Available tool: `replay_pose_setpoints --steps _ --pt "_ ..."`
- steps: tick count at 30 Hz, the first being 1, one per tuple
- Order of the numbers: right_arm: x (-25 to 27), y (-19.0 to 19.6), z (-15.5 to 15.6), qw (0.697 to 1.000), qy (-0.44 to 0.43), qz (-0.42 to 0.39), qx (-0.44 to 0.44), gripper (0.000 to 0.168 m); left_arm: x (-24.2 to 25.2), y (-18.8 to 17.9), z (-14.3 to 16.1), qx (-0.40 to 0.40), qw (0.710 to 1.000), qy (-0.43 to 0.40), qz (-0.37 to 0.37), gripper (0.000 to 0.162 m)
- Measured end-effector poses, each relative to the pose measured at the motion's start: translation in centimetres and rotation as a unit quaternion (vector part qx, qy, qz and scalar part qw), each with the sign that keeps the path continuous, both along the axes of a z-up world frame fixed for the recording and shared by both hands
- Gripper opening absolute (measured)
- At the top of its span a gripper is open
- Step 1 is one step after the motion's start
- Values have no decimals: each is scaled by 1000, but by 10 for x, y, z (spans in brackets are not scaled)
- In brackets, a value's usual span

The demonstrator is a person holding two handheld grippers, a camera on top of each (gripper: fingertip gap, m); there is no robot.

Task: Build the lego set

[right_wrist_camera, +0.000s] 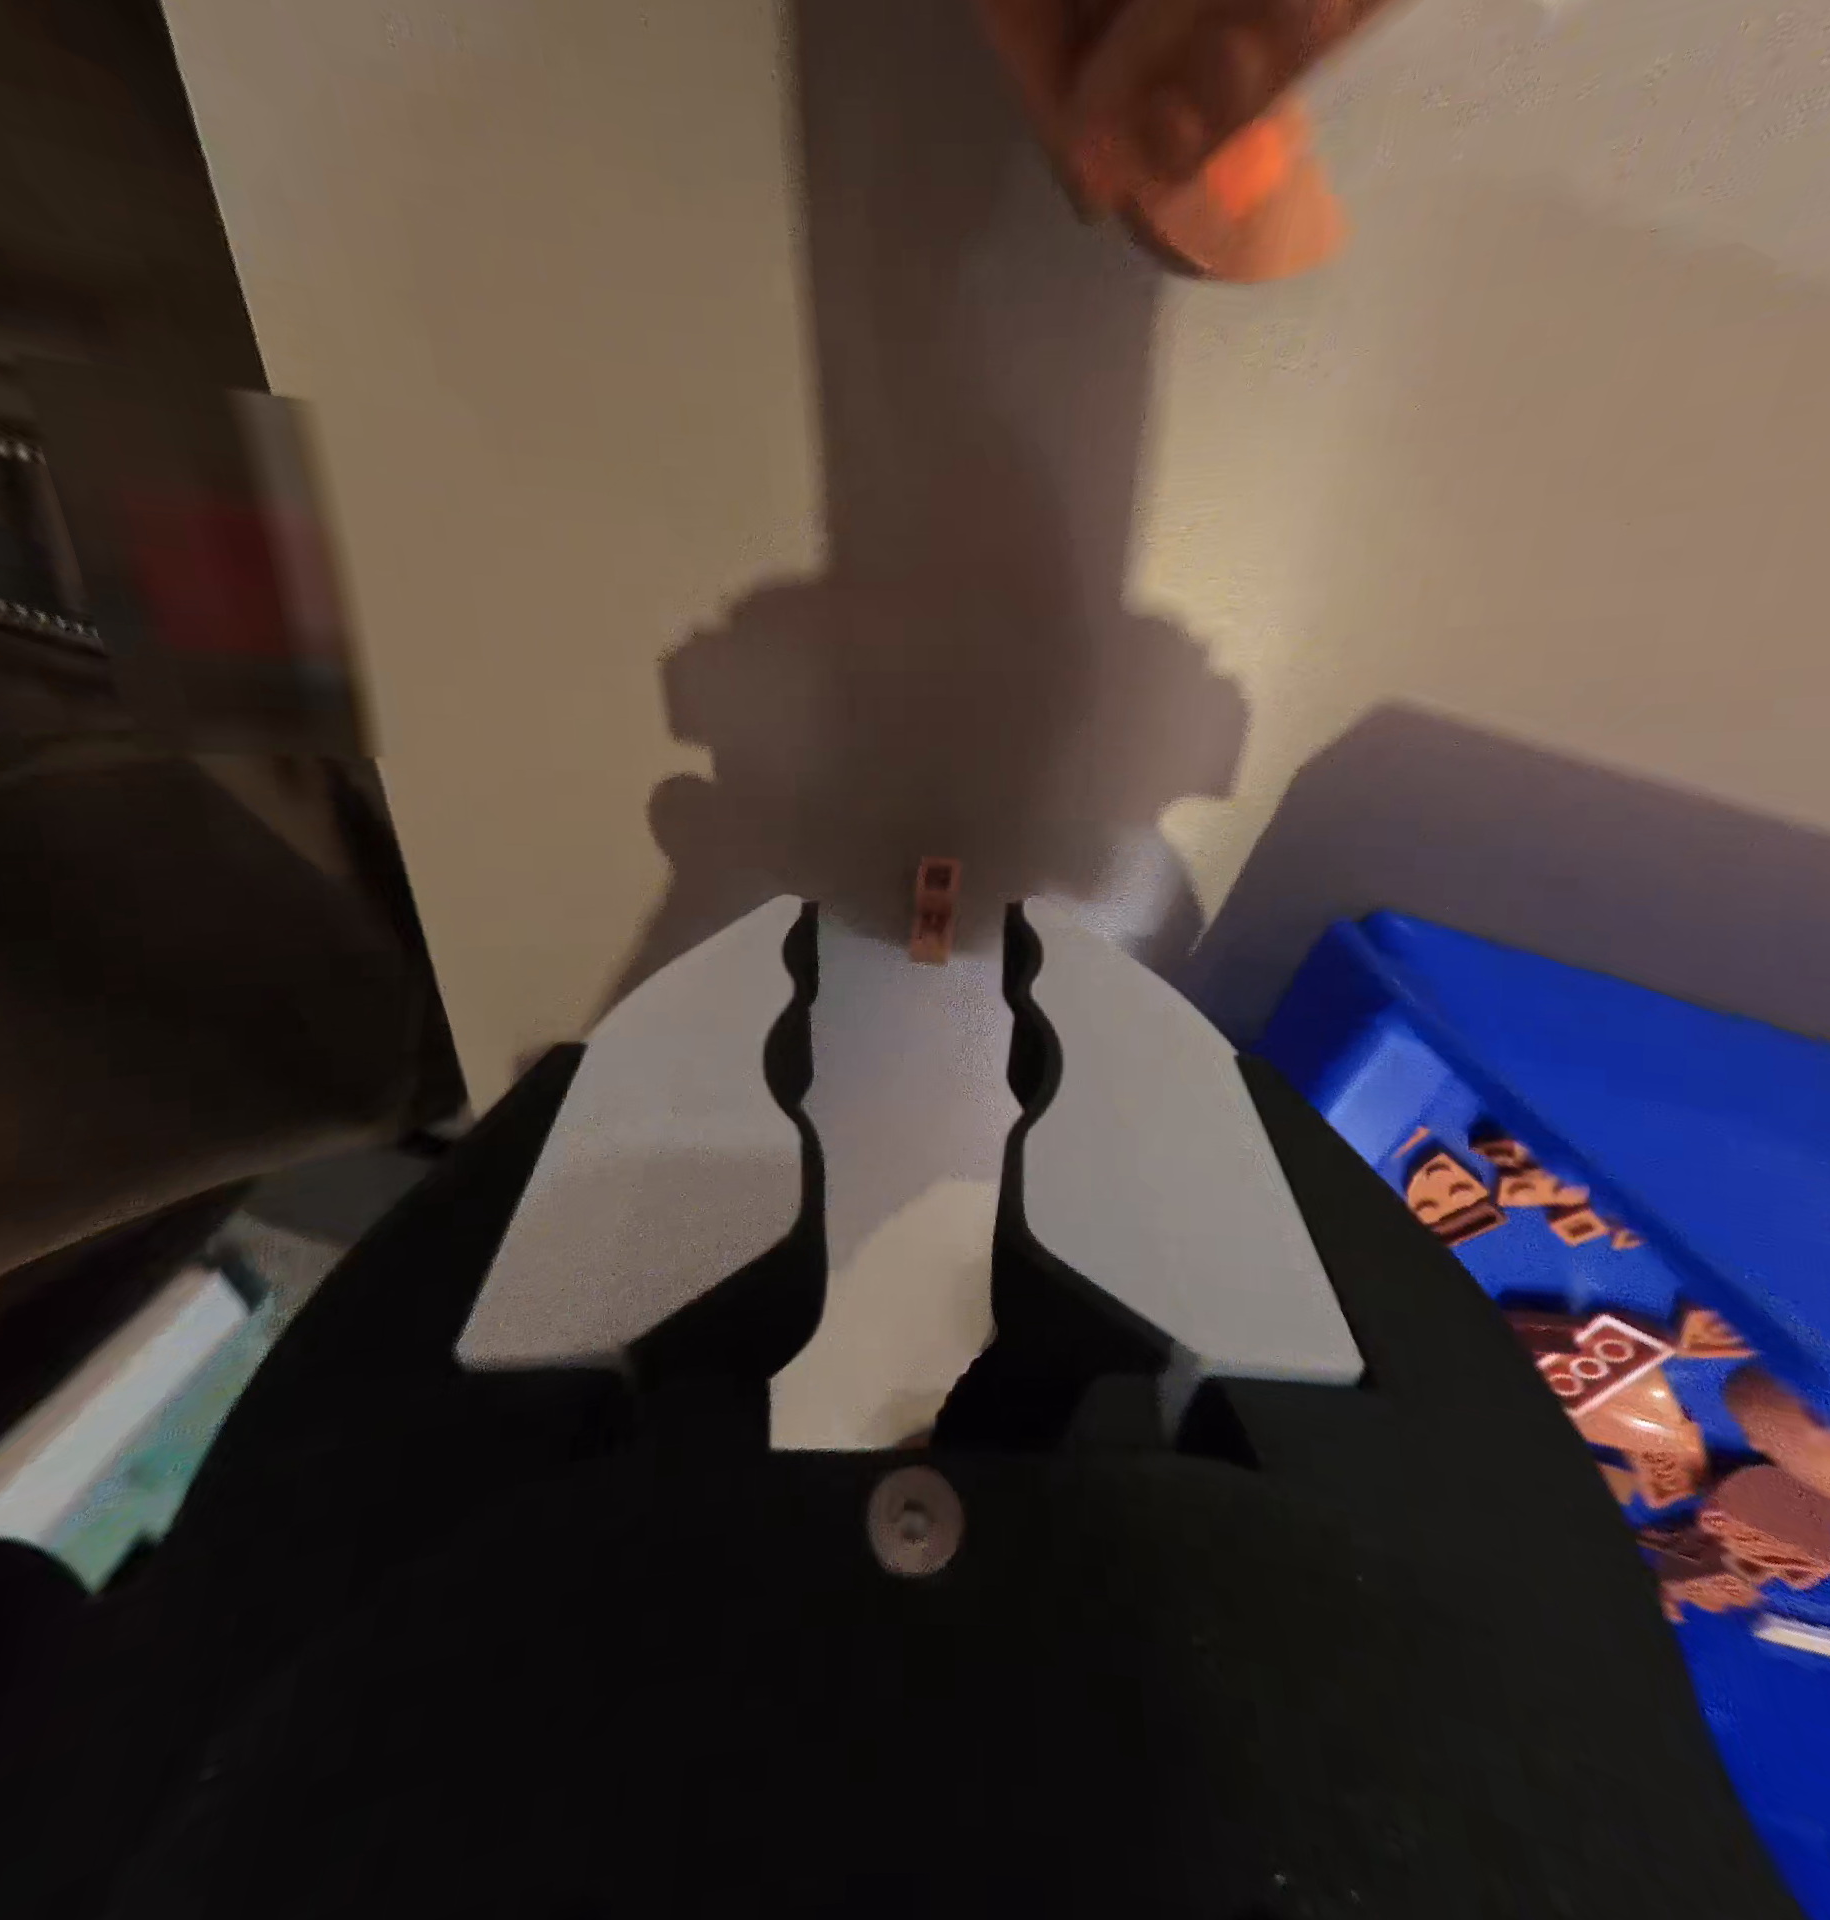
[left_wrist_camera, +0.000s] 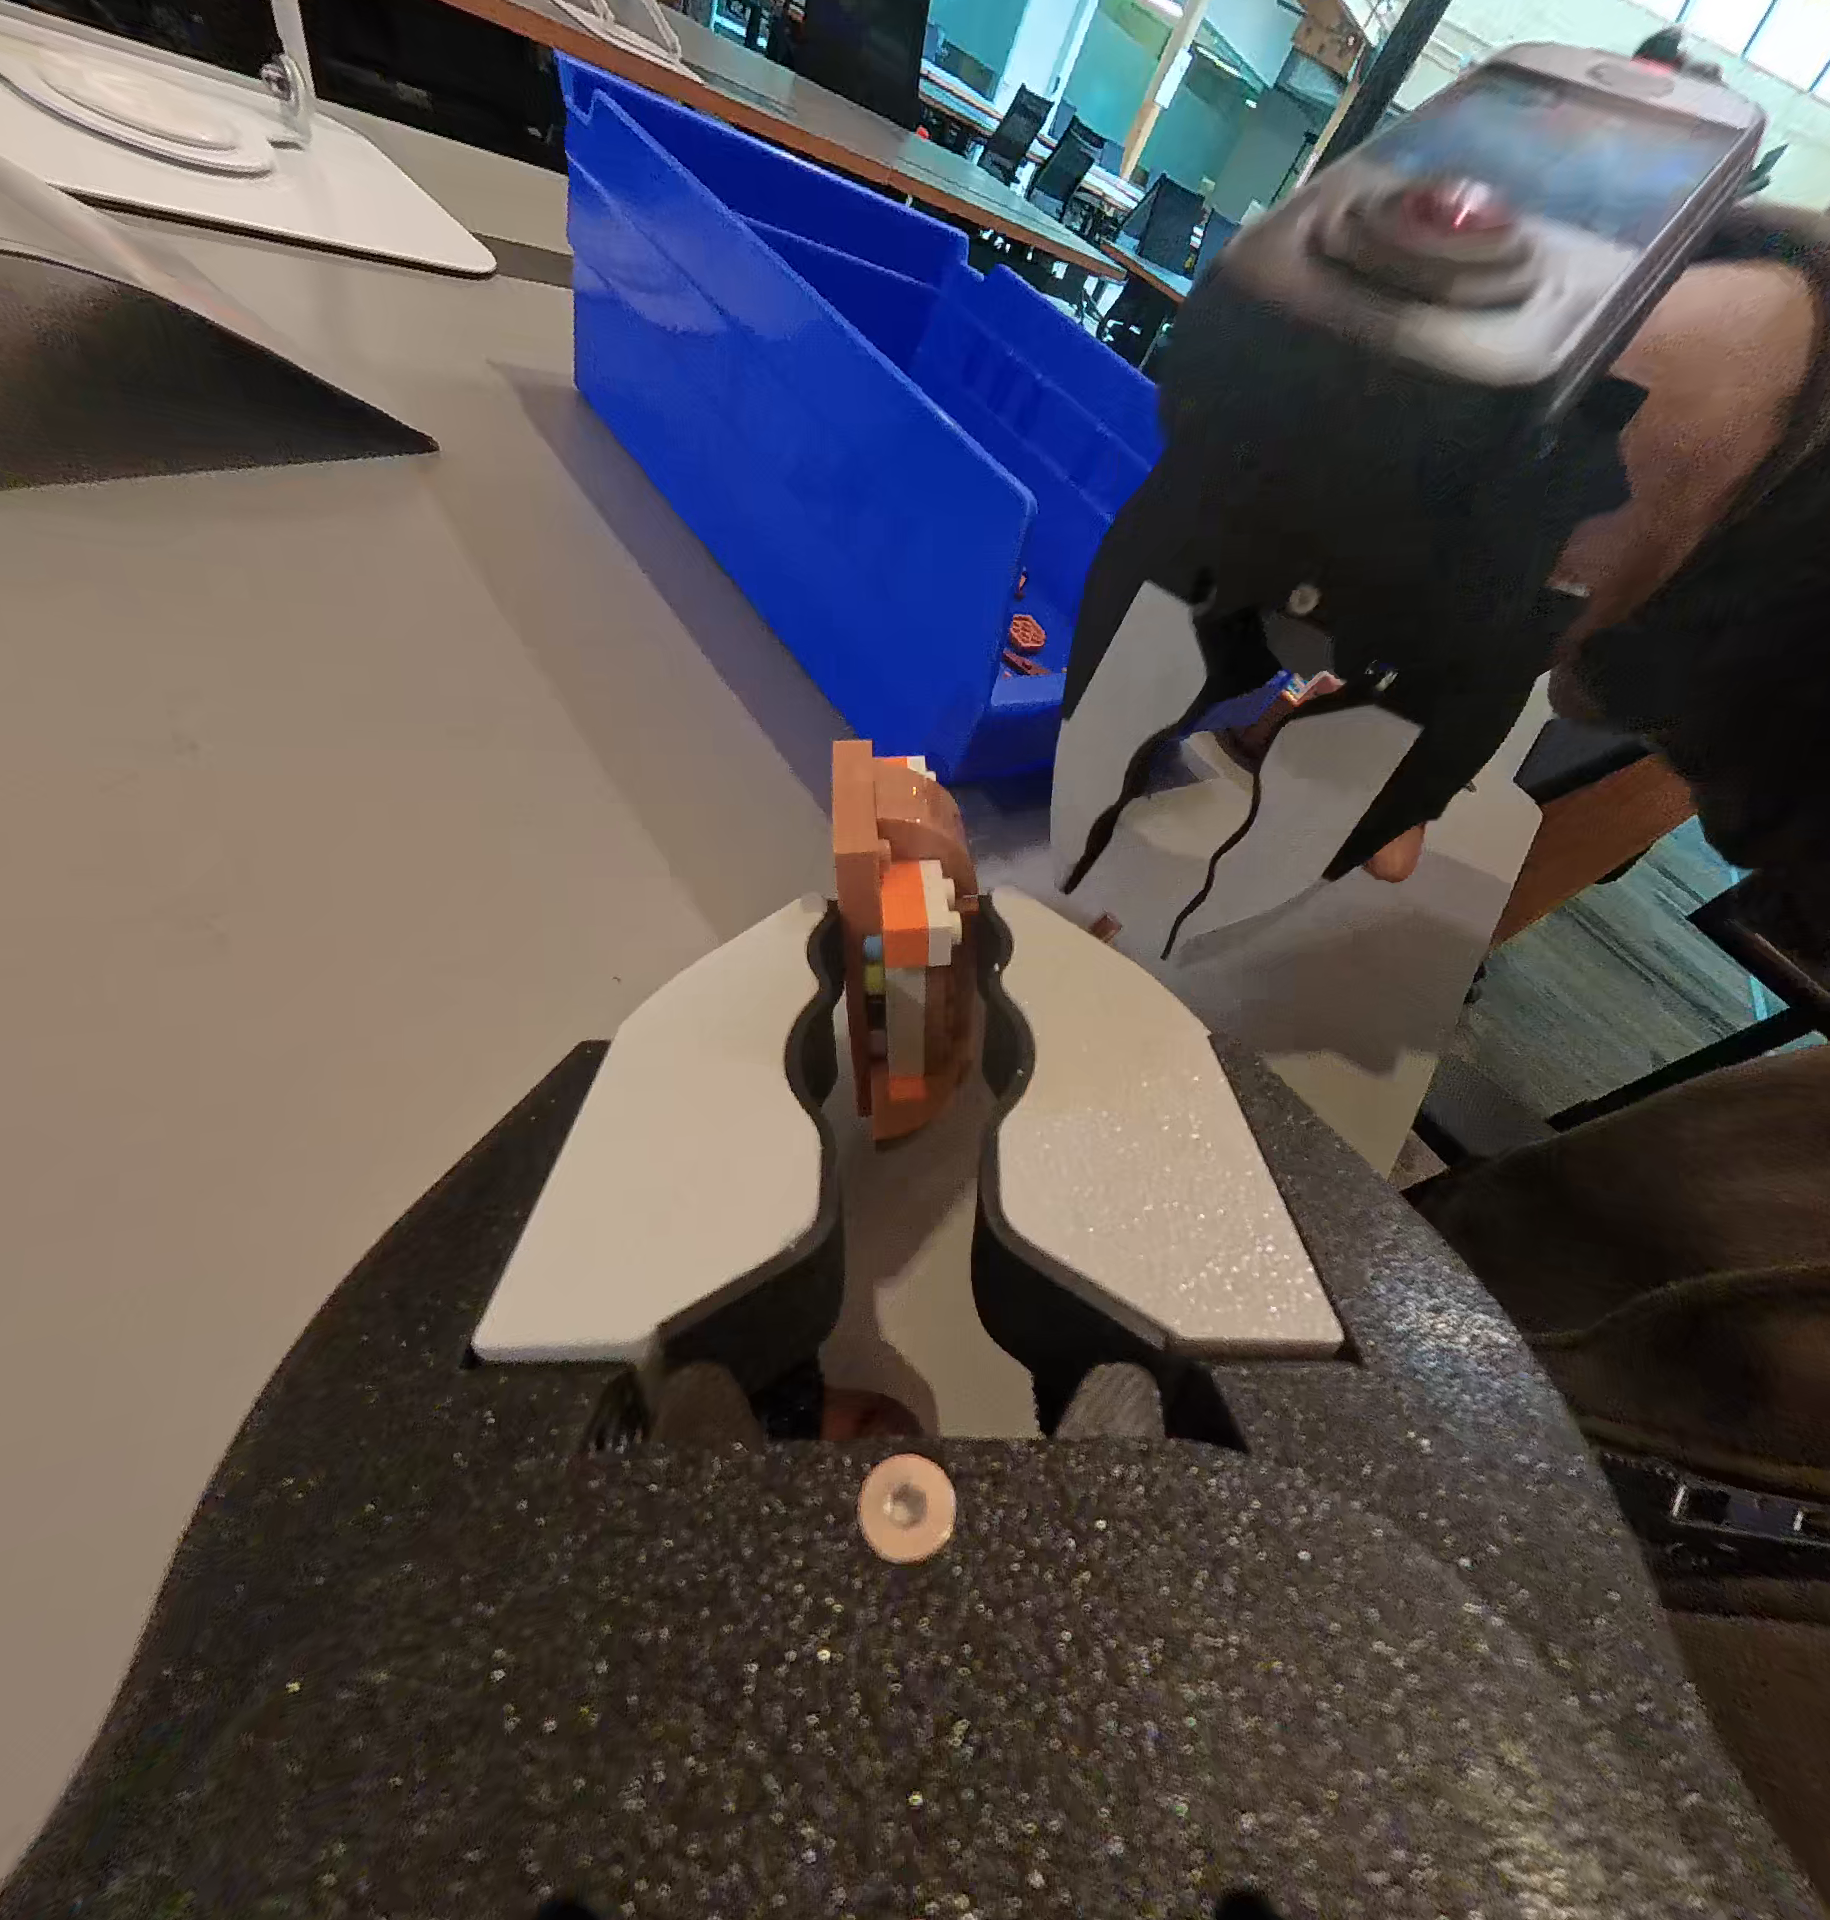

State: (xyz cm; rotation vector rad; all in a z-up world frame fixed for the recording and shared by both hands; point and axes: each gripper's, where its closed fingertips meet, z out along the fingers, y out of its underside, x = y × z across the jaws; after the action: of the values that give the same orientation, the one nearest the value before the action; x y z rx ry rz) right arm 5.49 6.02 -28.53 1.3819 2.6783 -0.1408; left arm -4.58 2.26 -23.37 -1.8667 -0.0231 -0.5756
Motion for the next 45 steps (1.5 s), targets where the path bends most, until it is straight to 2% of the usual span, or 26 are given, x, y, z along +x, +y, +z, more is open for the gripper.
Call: replay_pose_setpoints --steps 5,10,14,17,22,30,36,42,45 --pt "11 1 11 981 116 -141 -59 34 2 -5 1 4 1000 1 -12 24" --pt "19 4 -7 931 211 -285 -87 29 11 -4 -2 -4 999 15 -34 24" --pt "10 9 -12 896 280 -334 -88 23 19 -2 -4 -7 998 23 -50 24" --pt "6 12 -13 892 298 -331 -74 14 23 -2 -5 -11 998 33 -59 24" --pt "-2 4 -10 909 294 -288 -68 10 29 -2 -8 -16 996 49 -74 24" --pt "-29 -17 31 936 276 -209 -62 9 36 -3 -14 -22 991 102 -79 24" --pt "-45 -24 45 948 264 -176 -26 9 38 -2 -17 -27 988 132 -73 24" --pt "-42 -15 39 958 230 -172 17 9 37 -1 -18 -26 987 143 -69 24" --pt "-43 -20 38 960 226 -167 7 9 38 -1 -19 -29 985 154 -66 24"
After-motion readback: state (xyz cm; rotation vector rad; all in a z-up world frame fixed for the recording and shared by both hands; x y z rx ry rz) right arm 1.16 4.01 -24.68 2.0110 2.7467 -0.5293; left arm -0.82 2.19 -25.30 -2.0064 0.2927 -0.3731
